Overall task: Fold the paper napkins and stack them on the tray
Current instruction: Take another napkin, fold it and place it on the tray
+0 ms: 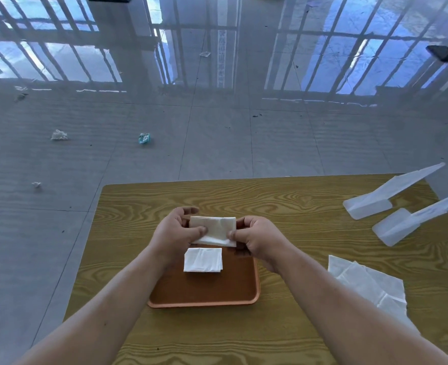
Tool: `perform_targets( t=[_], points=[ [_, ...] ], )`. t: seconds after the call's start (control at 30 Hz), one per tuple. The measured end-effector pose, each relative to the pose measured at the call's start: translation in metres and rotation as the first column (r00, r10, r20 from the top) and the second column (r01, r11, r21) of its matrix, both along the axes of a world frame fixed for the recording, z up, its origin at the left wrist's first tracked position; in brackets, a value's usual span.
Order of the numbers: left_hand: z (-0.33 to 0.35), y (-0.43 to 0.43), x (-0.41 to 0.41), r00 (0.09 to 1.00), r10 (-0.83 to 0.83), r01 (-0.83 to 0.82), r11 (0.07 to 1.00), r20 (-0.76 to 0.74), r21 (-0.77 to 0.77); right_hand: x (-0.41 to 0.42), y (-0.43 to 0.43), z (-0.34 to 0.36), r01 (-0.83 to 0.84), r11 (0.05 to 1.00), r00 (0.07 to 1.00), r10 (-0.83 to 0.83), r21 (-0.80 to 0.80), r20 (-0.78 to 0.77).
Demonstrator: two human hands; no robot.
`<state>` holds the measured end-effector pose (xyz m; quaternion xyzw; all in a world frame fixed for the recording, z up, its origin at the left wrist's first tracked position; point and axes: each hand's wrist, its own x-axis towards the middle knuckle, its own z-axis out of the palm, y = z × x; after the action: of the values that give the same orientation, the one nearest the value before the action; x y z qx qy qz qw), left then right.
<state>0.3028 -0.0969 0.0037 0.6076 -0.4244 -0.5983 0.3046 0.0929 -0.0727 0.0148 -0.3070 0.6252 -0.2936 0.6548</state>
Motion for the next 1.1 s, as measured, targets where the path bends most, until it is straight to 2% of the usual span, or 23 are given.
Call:
perform_targets(
  t=[0.13,0.27,0.5,0.7,0.9,1.1],
  points=[
    [-0.048,0.009,0.024,0.980,0.002,-0.015,0.998,0.197,0.063,0.014,0.008,-0.041,-0.105,0.993,0.973,0.112,0.048,-0.200],
    [-0.086,0.018,0.038,0.947,-0.039,0.001,0.993,0.319,0.116,0.025,0.016,-0.077,-0.224,0.972,0.903,0.236,0.074,-0.359],
    [-0.126,0.021,0.046,0.833,-0.142,0.084,0.988,0.534,0.132,0.036,0.018,-0.108,-0.396,0.913,0.684,0.361,0.093,-0.634],
    [-0.138,0.027,0.042,0.639,-0.252,0.194,0.967,0.727,0.165,0.037,0.023,-0.130,-0.487,0.849,0.462,0.450,0.206,-0.764],
    [-0.140,0.022,0.042,0.616,-0.302,0.224,0.953,0.727,0.205,0.037,0.029,-0.141,-0.417,0.888,0.501,0.402,0.193,-0.767],
    [-0.139,0.023,0.037,0.606,-0.309,0.224,0.951,0.733,0.215,0.039,0.023,-0.141,-0.425,0.874,0.482,0.438,0.234,-0.759]
  ],
)
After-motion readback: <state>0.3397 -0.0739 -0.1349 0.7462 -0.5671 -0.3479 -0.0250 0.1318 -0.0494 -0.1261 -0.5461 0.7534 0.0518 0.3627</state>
